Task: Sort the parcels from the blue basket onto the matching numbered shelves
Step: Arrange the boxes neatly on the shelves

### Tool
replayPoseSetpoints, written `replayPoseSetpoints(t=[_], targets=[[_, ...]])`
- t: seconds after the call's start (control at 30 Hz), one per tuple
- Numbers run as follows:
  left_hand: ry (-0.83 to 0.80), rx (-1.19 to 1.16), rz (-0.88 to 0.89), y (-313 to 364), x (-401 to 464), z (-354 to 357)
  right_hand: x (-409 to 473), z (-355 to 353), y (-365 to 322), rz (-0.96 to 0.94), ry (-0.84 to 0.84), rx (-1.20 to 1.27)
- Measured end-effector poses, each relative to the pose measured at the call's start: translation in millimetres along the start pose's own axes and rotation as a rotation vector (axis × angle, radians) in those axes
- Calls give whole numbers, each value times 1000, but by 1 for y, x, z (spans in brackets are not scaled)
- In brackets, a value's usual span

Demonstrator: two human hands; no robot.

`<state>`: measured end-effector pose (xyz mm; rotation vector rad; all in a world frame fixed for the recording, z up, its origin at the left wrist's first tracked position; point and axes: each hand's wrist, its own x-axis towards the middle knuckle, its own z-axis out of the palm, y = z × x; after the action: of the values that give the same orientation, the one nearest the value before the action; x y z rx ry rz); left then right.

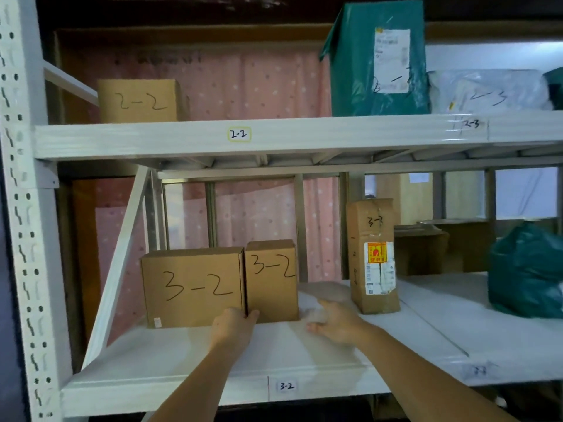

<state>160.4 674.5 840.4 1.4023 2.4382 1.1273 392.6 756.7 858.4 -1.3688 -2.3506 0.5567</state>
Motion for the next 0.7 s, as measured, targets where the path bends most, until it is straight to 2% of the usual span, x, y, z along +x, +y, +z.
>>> replayPoseSetpoints(t=[0.2,0.37,0.47,0.7], targets=[[-164,5,69,12,-21,-8,-40,-18,17,-30,-42,-228],[-320,127,172,20,-61,-17,-66,-21,19,-73,-111,-319],[-415,279,219,20,-89,-21,-81,-21,15,-83,-139,-385],[-319,381,291,10,-154,-38,-117,-23,3,-159,-157,-472]])
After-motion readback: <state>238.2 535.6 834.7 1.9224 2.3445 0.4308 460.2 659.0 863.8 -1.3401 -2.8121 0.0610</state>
